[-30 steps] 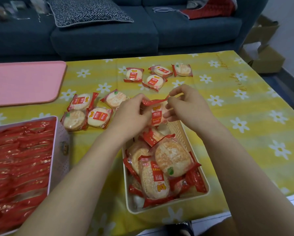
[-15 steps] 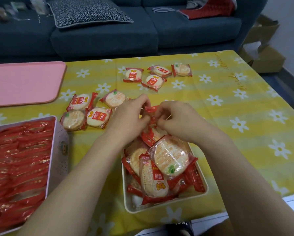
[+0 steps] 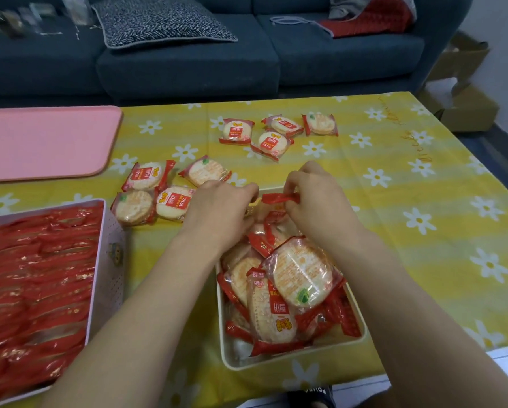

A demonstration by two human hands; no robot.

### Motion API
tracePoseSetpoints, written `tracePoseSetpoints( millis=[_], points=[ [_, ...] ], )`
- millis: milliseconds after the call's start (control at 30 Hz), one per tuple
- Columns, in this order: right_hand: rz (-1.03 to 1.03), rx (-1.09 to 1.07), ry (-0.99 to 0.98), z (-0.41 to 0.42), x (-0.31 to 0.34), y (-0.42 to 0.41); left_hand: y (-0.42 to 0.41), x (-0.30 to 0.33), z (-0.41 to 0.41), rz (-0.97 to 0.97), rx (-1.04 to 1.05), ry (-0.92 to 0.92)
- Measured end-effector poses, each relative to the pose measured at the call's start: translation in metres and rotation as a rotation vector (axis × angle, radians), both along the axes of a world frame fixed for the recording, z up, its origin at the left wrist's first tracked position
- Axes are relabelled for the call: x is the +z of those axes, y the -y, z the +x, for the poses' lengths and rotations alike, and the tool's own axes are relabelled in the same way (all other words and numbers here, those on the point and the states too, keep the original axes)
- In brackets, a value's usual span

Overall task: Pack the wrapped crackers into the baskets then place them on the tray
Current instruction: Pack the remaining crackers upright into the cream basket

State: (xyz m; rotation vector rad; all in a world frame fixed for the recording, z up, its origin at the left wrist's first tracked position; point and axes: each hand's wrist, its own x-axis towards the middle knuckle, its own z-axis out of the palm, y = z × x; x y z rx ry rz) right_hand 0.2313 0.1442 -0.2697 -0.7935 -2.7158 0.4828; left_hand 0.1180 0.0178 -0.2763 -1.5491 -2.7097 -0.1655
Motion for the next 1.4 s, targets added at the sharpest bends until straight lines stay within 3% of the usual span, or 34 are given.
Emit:
tracePoseSetpoints(
  millis=[133,367,733,967,1233,1400],
  points=[
    [0.069,-0.030,0.006,-0.002,0.002,0.000,0.007,-0.003,-0.001,-0.248,-0.021,-0.077],
    [0.088,-0.045,0.035,-0.009,-0.002,0.009,0.008,-0.006,0.012,-0.458,-0.012,0.026],
    [-0.005,-0.048,-0.040,-0.006,0.000,0.010,-0.001,-0.012,0.013,-0.059,0.180,0.285],
    [-0.031,-0.041,-0.054,-0.003,0.003,0.012,0.003,-0.011,0.009,-0.064,0.125,0.338],
    [-0.040,-0.021,-0.023,-0.002,0.002,0.012,0.015,-0.005,0.002,0.051,0.073,0.293],
    [-0.115,-0.015,0.088,-0.001,-0.001,0.015,0.024,0.005,-0.009,0.090,-0.069,0.093]
  ],
)
